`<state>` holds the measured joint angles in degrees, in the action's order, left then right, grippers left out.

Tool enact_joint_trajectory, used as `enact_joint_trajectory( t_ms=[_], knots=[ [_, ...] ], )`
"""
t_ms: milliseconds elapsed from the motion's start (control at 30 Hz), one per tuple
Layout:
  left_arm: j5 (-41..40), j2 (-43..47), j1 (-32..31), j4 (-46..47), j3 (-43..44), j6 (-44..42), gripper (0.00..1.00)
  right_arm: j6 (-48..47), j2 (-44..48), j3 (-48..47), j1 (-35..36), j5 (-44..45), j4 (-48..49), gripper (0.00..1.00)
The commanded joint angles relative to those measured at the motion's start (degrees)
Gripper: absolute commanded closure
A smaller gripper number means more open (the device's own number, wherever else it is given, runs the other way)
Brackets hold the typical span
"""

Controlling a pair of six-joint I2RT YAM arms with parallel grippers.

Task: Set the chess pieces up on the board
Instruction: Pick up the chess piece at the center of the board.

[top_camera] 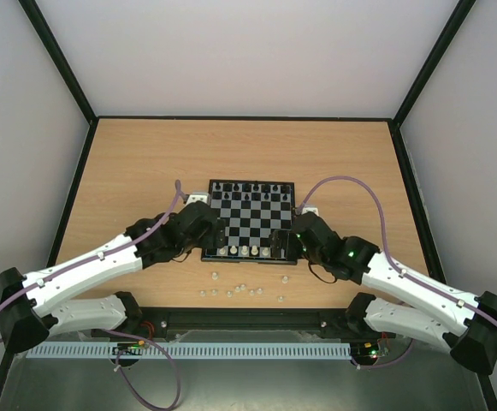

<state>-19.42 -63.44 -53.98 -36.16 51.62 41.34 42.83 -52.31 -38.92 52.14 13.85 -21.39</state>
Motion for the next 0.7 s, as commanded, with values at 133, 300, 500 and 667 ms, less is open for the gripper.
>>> enact_joint_trajectory(
  t_ms=[133, 300, 500, 667],
  knots=[
    [0.7, -1.1, 0.3, 2.1, -0.7, -0.7, 0.01, 0.9, -0.4, -1.4, -0.2, 4.9, -2.0, 0.01],
    [0.5, -2.8, 0.3, 2.4, 0.2, -0.9, 0.01, -0.4, 0.7, -0.7, -0.1, 5.2, -0.7, 0.01],
    [0.0, -4.3, 0.3, 2.5, 1.5, -1.8, 0.01, -0.9, 0.6, -0.9, -0.2, 5.2, -1.4, 0.01],
    [-0.4, -5.2, 0.3, 2.6, 1.9, -2.1, 0.01, -1.0, 0.0, -0.7, -0.1, 4.7, -1.8, 0.01]
  ],
)
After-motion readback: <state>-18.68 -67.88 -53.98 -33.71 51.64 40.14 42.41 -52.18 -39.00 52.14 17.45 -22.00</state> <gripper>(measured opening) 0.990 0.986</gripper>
